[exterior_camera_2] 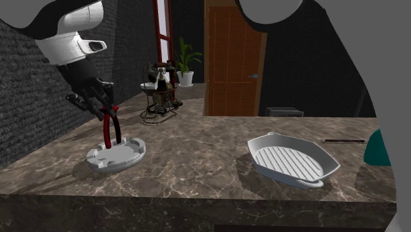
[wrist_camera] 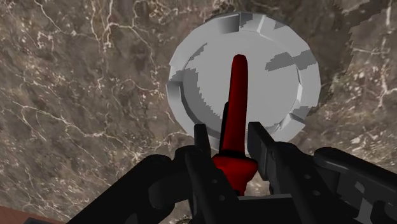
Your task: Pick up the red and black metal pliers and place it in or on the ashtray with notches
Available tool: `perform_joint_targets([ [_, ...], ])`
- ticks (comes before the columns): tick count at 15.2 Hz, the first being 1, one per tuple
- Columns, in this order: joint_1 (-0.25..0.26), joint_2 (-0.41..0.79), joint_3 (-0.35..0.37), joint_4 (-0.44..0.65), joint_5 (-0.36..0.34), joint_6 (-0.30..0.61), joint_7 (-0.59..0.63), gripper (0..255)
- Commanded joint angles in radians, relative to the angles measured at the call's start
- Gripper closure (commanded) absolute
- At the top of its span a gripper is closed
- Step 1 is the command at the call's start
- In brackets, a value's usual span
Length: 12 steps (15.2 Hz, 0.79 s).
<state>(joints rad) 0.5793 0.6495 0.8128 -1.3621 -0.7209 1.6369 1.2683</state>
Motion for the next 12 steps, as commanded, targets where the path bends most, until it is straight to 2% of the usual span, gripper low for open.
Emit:
perform_joint_targets([
  [1, -0.003, 0.007, -0.003, -0.018, -0.006, 0.021, 0.009, 255],
  [4, -0.007, 0.017, -0.009, -0.041, -0.015, 0.049, 0.022, 255],
  [12, -0.007, 0.017, -0.009, -0.041, -0.015, 0.049, 0.022, 255],
])
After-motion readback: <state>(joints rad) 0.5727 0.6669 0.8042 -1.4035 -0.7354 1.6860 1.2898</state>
